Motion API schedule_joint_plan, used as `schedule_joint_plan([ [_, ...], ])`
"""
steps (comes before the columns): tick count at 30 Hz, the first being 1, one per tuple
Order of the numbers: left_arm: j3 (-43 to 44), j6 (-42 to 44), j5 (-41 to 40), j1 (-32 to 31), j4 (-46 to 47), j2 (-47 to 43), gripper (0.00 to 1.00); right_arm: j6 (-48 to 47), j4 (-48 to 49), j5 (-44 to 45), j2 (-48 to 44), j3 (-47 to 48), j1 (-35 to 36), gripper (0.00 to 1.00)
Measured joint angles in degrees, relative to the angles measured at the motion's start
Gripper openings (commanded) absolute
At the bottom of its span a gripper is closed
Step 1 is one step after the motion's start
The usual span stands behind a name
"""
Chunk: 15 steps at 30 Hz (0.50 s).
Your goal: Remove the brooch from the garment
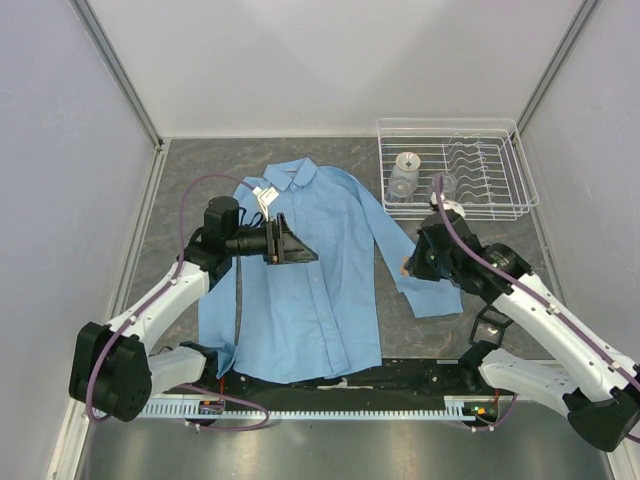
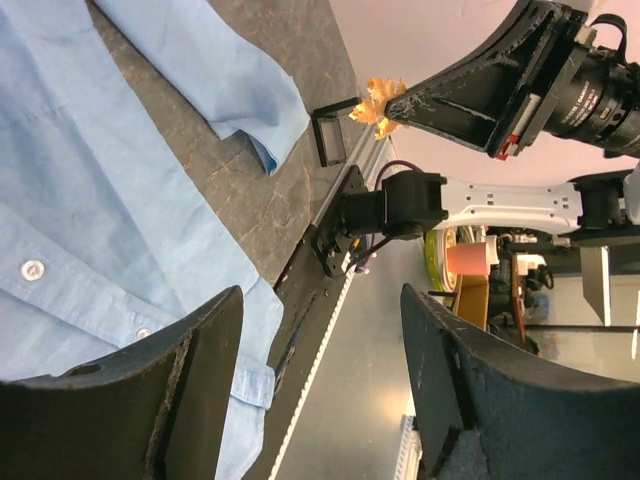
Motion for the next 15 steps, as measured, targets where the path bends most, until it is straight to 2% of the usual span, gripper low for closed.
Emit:
schedule_joint_plan([
  [2,1.33,0.31,-1.64,-1.11,-0.59,-0.07,0.70,3.67,-9.53,5.68,0.15,3.85,-0.04,0.00],
  [6,3.69,0.85,-3.10,-3.48,-1.09,-0.35,0.70,9.99,-22.25,13.60,1.27,6.10,-0.15,0.00],
  [11,4.66,1.68,-2.91,-3.98,-1.44,-2.05,0.70,14.40,-28.81,16.20,4.70,-0.46,-1.38,0.00],
  [15,4.22,2.34,-2.08,-3.98,-1.97,-4.50,0.70,15.06,-31.69,17.84,8.59,-1.31,-3.06,0.00],
])
